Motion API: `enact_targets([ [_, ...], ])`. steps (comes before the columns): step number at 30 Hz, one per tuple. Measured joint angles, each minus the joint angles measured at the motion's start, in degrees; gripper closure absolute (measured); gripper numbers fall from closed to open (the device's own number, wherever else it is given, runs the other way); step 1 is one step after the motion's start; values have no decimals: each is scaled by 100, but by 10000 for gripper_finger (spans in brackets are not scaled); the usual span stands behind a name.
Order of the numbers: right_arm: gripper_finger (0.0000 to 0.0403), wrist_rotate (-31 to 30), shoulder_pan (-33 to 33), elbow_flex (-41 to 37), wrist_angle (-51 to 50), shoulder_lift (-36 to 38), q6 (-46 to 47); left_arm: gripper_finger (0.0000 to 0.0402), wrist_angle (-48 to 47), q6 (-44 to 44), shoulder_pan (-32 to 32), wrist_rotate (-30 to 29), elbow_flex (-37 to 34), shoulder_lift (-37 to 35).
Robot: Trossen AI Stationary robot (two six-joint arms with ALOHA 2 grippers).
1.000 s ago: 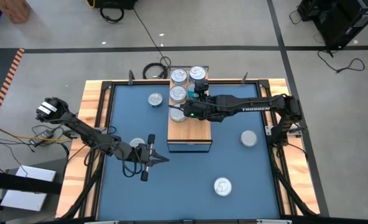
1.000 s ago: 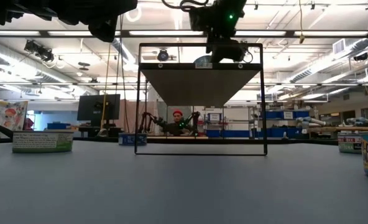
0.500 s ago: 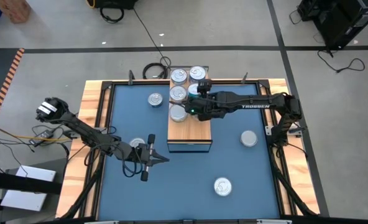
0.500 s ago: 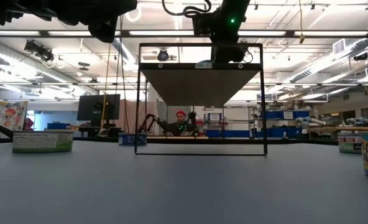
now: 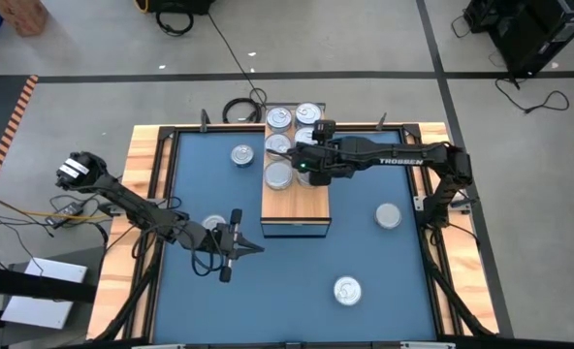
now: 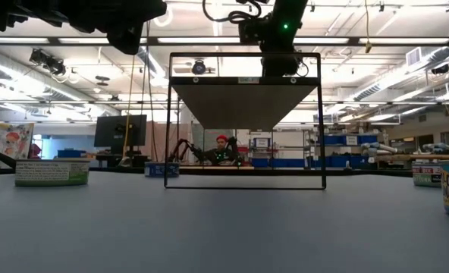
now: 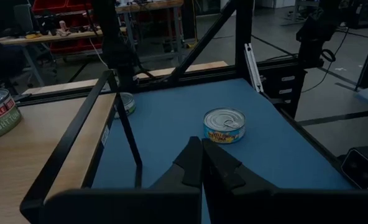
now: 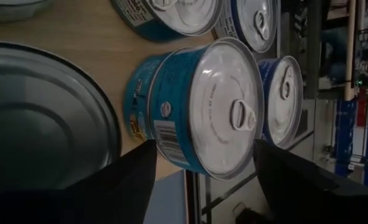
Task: Stack canned seafood by type on shelf
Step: Stack the yellow-blue tuna can on top of the other yellow-blue tuna can on the shelf
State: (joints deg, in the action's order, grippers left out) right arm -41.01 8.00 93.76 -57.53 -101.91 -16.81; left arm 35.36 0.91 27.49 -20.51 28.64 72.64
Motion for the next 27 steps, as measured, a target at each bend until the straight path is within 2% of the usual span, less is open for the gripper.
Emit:
enact_targets([
  [5,148,14,-155,0,74,196,171,396,-14,-9,0,0,0,0],
  [9,188,50,-369,2,42,461,265,396,4,-5,0,0,0,-1],
  [12,247,186,-280,4,-135,657,570,396,4,-7,0,0,0,0],
  [16,358,861,58,7,-414,721,926,396,6,-9,0,0,0,-1],
  [18,390,1247,226,4,-506,683,958,396,27,-12,0,0,0,-2],
  [23,379,1439,463,-31,-394,601,977,396,26,-12,0,0,0,0],
  [27,396,1736,549,-39,-435,553,972,396,-23,-9,0,0,34,0],
])
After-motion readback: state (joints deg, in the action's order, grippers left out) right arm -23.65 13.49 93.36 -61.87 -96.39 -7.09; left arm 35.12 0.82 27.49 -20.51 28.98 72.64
